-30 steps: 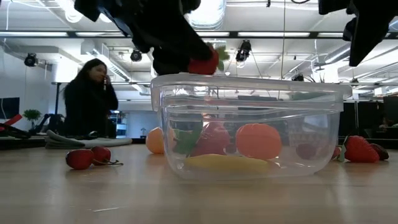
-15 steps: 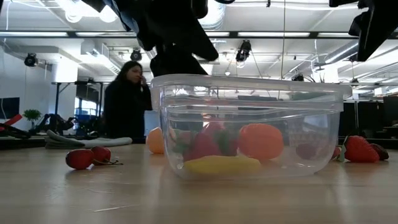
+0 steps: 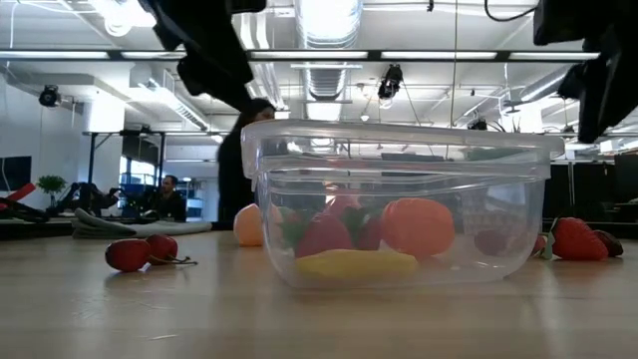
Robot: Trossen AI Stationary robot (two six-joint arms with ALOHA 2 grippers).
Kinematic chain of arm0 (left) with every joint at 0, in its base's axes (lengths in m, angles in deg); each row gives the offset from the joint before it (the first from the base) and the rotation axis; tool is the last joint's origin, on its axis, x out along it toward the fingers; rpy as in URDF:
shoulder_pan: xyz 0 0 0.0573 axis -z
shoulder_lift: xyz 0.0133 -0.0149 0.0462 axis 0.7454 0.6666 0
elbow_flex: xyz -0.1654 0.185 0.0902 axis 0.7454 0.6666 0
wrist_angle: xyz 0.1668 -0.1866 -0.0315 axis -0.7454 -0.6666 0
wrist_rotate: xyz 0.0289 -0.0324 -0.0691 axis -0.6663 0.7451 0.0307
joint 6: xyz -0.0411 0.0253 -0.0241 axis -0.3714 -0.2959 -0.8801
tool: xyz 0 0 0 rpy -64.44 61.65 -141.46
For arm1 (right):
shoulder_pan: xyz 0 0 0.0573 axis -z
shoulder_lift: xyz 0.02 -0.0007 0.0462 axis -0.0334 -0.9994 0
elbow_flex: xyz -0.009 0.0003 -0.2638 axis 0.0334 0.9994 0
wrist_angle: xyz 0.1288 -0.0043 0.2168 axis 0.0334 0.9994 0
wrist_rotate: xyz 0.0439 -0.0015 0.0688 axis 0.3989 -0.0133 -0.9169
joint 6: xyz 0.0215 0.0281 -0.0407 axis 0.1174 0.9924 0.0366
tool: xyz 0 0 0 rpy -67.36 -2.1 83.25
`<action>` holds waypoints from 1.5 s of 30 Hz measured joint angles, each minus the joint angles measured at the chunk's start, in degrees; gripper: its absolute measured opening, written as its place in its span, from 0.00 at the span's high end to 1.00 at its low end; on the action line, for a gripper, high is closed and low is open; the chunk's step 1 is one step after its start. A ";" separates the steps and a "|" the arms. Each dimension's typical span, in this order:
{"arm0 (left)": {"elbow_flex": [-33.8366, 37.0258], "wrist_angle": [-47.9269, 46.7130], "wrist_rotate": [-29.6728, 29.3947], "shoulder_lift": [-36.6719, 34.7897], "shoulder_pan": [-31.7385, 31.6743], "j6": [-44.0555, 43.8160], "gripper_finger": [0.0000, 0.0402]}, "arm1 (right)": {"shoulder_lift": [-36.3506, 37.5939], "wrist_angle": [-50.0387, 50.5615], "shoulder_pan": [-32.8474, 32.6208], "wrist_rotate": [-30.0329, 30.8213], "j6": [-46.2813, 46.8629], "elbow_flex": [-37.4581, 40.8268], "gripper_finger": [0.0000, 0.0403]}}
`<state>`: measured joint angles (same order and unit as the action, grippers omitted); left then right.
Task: Pick and placing Produce into tupperware
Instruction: Put the red cherry into the transparent bin
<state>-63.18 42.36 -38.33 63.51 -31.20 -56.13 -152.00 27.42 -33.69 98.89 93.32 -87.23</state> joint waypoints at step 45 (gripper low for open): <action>17.46 -6.54 -10.20 -20.85 -0.15 0.27 0.35 | -18.59 -18.55 -0.33 -1.00 5.48 9.41 0.49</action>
<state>-45.71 35.82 -48.53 42.65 -31.36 -55.86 -170.59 8.87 -34.02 97.89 98.80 -77.81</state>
